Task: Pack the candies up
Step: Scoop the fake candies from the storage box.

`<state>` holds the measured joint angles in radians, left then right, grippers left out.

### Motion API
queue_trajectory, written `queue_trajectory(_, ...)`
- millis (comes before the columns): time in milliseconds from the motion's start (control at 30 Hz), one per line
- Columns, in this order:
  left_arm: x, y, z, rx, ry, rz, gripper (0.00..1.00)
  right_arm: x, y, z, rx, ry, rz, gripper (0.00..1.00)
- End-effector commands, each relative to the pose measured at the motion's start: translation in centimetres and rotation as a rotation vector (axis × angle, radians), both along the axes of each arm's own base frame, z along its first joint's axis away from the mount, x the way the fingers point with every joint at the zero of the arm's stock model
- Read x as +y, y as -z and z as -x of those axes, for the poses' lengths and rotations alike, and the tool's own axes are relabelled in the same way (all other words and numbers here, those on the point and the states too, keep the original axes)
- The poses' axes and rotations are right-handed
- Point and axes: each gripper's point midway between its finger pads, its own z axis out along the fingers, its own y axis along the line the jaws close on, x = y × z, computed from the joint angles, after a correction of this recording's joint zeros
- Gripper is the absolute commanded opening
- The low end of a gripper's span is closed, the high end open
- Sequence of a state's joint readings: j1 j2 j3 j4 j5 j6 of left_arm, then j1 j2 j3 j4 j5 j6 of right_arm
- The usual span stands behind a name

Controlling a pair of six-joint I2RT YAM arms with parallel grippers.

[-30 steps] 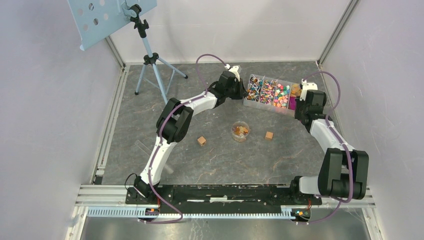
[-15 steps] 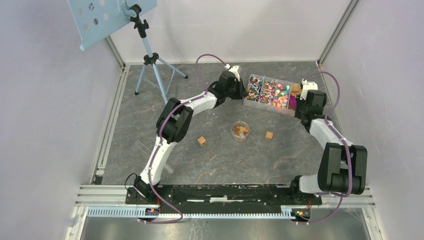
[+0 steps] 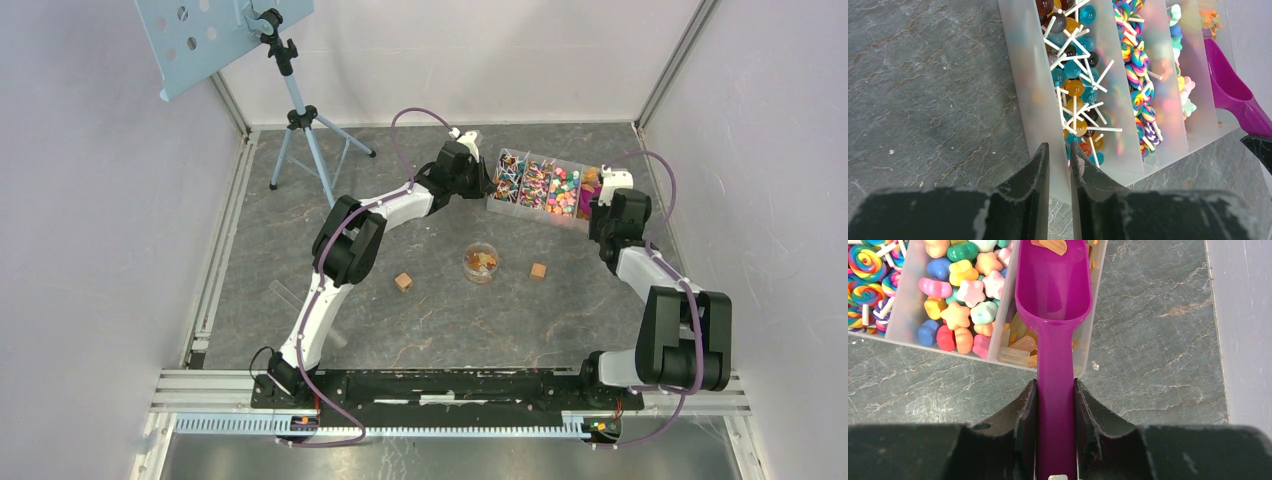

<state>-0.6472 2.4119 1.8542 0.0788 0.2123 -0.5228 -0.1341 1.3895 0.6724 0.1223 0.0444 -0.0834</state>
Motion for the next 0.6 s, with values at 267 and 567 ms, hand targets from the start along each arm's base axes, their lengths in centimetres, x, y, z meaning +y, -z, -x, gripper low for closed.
queue_trajectory(267,-2.0,-3.2,0.7,-0.018,0.063,0.096,0.09,0.1,0.1,1.0,-0.044,-0.032,0.032,0.0)
queue_trajectory(567,-2.1,-3.8,0.5,-0.023,0.055,0.108,0.21,0.4,-0.2,1.6,-0.102,-0.055,0.051,0.0)
